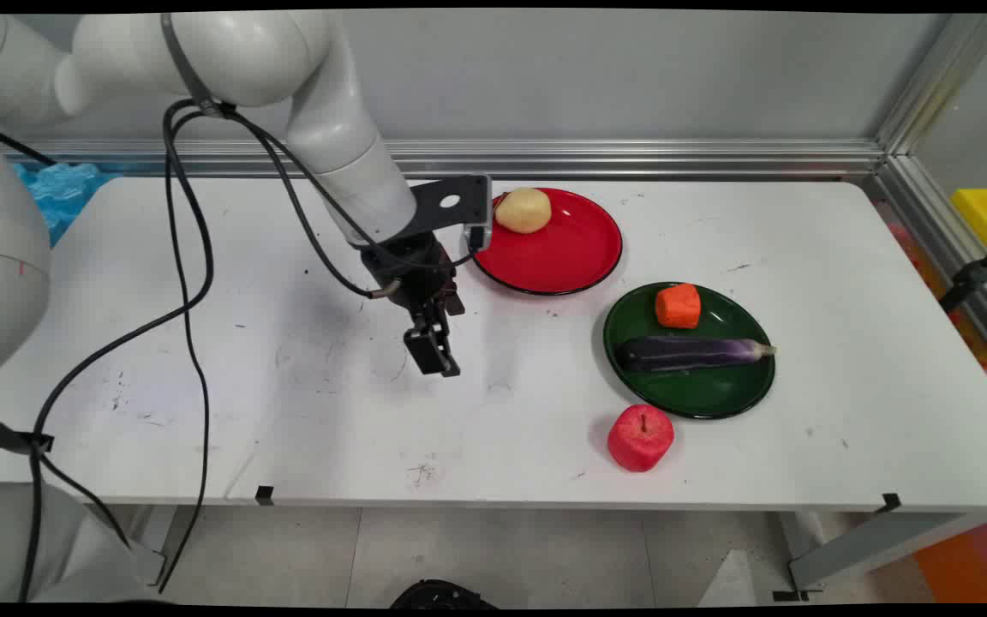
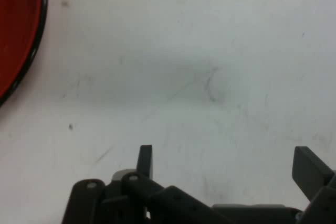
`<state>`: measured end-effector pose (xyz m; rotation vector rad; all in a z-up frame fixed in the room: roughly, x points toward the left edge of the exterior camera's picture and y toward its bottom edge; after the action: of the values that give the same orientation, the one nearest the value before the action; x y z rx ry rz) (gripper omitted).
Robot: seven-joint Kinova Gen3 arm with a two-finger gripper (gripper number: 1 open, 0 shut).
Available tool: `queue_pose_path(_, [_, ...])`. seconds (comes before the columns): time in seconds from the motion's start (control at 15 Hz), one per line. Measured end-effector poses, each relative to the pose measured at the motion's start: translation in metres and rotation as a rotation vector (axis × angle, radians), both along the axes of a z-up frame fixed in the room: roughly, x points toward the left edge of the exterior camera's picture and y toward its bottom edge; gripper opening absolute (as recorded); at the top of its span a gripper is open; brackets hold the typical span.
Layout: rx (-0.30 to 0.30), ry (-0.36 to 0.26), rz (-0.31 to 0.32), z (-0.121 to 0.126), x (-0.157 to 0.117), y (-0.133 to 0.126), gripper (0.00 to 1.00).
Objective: Pick up the eggplant from the green plate
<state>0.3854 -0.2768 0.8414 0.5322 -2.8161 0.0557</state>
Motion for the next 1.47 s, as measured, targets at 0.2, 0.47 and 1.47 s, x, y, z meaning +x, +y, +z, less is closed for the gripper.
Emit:
queue_pose_path(0.2, [0.001, 0.022, -0.018, 0.005, -0.019, -0.003, 1.0])
queue_pose_path(0.47, [-0.011, 0.056, -0.034, 0.013, -0.053, -0.009, 1.0])
queue_pose_path(1.47, [-0.136, 0.202, -0.045, 0.013, -0.2, -0.047, 1.0])
